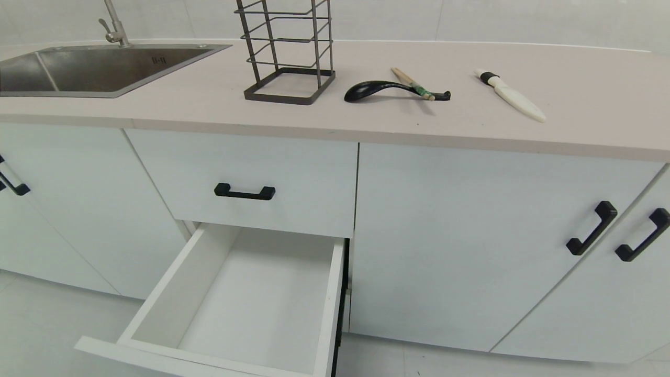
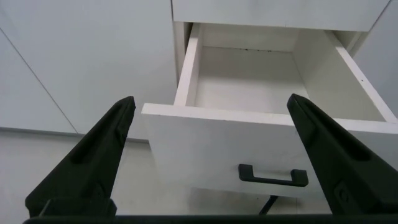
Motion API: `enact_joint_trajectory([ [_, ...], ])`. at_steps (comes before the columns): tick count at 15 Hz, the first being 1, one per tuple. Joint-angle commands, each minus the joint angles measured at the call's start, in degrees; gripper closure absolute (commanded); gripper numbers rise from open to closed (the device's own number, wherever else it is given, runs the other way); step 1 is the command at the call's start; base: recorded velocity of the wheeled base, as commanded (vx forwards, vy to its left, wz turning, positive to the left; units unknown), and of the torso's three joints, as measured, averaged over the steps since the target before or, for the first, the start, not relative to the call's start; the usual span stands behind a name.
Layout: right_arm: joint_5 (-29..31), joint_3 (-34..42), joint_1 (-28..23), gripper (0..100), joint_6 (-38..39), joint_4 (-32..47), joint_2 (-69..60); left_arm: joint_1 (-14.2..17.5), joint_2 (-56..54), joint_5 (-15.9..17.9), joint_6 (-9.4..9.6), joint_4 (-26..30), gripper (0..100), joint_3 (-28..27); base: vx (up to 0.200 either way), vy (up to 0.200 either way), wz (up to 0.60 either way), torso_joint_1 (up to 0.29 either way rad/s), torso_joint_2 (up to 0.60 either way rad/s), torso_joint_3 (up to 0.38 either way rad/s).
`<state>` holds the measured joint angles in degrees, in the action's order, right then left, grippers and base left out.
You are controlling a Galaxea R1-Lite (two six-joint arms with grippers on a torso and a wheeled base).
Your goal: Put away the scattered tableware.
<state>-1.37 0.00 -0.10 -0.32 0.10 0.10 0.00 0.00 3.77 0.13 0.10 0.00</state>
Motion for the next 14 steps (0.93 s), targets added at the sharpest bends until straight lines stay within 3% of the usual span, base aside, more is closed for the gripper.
enact_joint_trajectory([
  [1,0.0,0.0,0.0,100,0.0,0.0,0.0,0.0,0.1,0.0,0.04,0.0,0,0.0,0.0,0.0,0.0,0.0,0.0,0.0],
  [9,0.0,0.0,0.0,100,0.1,0.0,0.0,0.0,0.1,-0.2,-0.05,0.0,0,0.0,0.0,0.0,0.07,0.0,0.0,-0.001],
  [14,0.0,0.0,0.0,100,0.1,0.0,0.1,0.0,0.1,-0.3,-0.05,0.0,0,0.0,0.0,0.0,0.6,0.0,0.0,0.002],
])
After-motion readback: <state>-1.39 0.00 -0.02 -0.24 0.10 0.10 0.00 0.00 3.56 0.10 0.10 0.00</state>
